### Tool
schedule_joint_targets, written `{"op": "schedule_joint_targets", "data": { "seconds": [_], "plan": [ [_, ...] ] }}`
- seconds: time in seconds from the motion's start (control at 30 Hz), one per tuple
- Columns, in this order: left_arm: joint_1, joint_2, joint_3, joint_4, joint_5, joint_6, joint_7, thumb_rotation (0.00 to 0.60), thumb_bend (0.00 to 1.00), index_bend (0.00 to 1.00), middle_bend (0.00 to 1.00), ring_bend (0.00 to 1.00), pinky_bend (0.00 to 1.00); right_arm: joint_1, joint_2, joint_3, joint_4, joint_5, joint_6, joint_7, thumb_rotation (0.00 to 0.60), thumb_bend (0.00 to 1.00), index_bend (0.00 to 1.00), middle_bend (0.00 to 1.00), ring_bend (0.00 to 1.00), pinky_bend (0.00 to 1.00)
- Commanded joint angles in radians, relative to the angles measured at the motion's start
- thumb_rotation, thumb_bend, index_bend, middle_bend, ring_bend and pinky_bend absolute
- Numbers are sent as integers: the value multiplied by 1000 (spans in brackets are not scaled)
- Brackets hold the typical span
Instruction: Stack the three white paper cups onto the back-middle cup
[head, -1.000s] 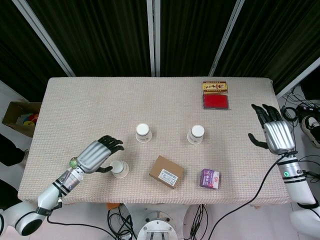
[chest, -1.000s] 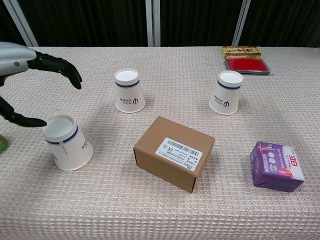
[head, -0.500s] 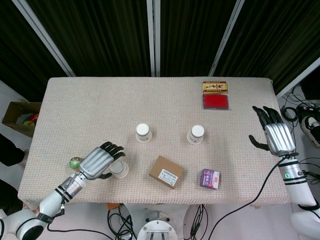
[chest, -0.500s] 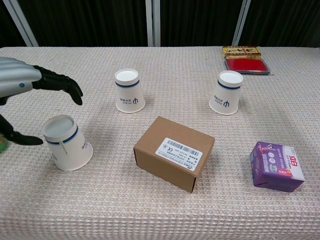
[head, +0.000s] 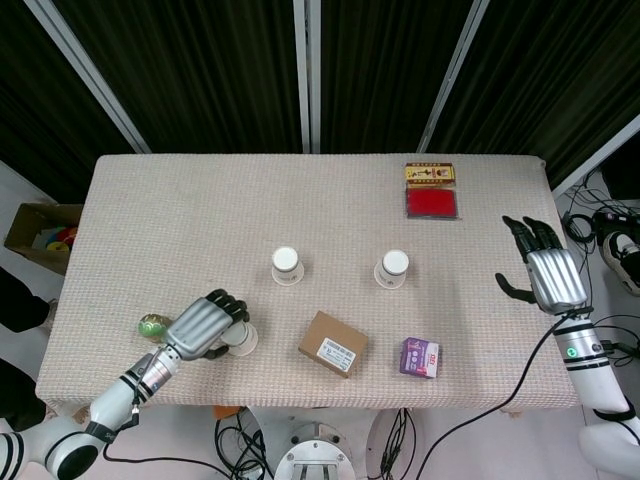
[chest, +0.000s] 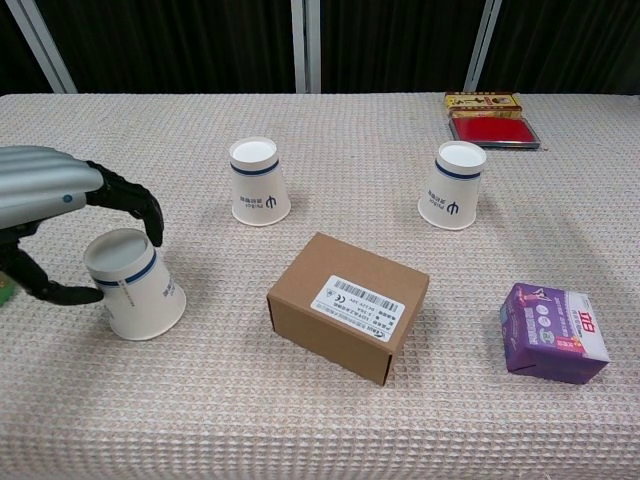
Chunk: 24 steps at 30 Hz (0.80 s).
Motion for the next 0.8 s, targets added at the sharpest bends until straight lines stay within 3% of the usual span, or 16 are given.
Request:
{"op": "schedule_joint_targets", "data": {
  "seconds": [0.03,0.17,0.33,0.57,0.8],
  "plan": [
    [1,1,3,-3,-9,2,6,600,303,411,344,332,238,-2,0,0,0,-1,2,1,600,245,53,154,41,121],
    [2,3,-4,-3,15,23,-52,600,355,503,451,420,253,-4,0,-2,0,-1,3,-1,600,245,53,154,41,120],
    [-7,38,-45,-8,11,55,-105,600,360,503,454,420,253,-21,15,0,-10,-3,28,9,600,245,53,154,41,121],
    [-76,124,-172,-37,-41,52,-157,600,355,491,445,417,250,-67,49,-2,-24,1,83,36,600,246,53,154,41,120],
    [-218,129,-275,-16,-188,-93,-133,600,355,489,436,412,243,-104,58,-3,-12,11,116,77,600,246,53,154,41,121]
  ]
}}
